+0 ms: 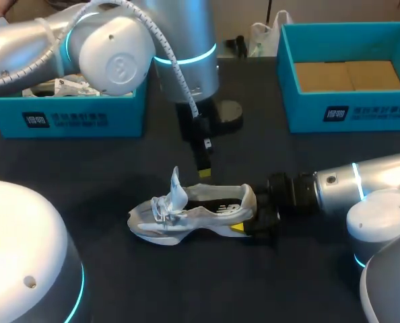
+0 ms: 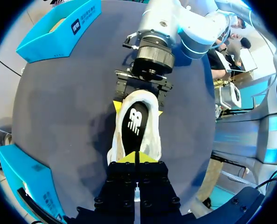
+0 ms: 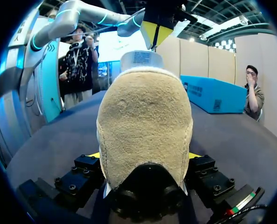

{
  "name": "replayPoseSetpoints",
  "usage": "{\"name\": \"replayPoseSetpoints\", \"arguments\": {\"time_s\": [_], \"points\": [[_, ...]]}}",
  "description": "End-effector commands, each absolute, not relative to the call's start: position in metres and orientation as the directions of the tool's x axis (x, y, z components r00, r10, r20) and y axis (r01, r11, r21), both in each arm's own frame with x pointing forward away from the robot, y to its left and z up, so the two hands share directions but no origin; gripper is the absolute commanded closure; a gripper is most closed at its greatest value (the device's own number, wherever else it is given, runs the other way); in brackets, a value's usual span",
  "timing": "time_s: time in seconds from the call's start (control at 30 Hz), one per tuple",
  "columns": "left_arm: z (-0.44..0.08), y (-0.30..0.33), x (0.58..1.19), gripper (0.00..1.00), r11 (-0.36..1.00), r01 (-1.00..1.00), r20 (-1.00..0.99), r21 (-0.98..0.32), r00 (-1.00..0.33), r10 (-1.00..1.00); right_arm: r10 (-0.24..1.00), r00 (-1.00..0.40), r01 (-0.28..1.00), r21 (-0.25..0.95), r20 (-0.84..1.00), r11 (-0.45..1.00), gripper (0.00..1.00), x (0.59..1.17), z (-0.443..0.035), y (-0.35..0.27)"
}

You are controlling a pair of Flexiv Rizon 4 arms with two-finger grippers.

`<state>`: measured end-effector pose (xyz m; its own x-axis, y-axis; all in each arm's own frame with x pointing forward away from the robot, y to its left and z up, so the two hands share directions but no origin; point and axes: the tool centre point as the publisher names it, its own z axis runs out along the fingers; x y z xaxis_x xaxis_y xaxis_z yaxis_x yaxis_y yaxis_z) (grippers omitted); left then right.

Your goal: Take the shoe out of the shoebox, open the shoe tongue, remove and reinsert the insole, then place the shoe into the shoebox

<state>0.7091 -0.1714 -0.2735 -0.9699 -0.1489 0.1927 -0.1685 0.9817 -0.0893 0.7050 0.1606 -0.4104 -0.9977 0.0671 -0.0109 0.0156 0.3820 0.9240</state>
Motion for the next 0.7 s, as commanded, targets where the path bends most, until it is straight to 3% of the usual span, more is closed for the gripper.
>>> {"name": "replayPoseSetpoints", "arguments": {"time_s": [0.03,0.27,0.7], "points": [[-0.276,-0.172,0.707,1.0,0.984,-0.156,0.181,-0.081,-0.974,-0.139,0.067,-0.998,0.017,0.922,-0.01,0.388,1.0,0.705,-0.409,0.162],[-0.317,-0.18,0.698,1.0,0.994,-0.066,0.203,-0.091,-0.978,-0.047,0.067,-0.998,0.017,0.922,-0.01,0.388,1.0,0.705,-0.409,0.162],[-0.329,-0.191,0.692,1.0,0.993,-0.046,0.171,-0.107,-0.985,-0.027,0.067,-0.998,0.017,0.922,-0.01,0.388,1.0,0.705,-0.409,0.162]]}}
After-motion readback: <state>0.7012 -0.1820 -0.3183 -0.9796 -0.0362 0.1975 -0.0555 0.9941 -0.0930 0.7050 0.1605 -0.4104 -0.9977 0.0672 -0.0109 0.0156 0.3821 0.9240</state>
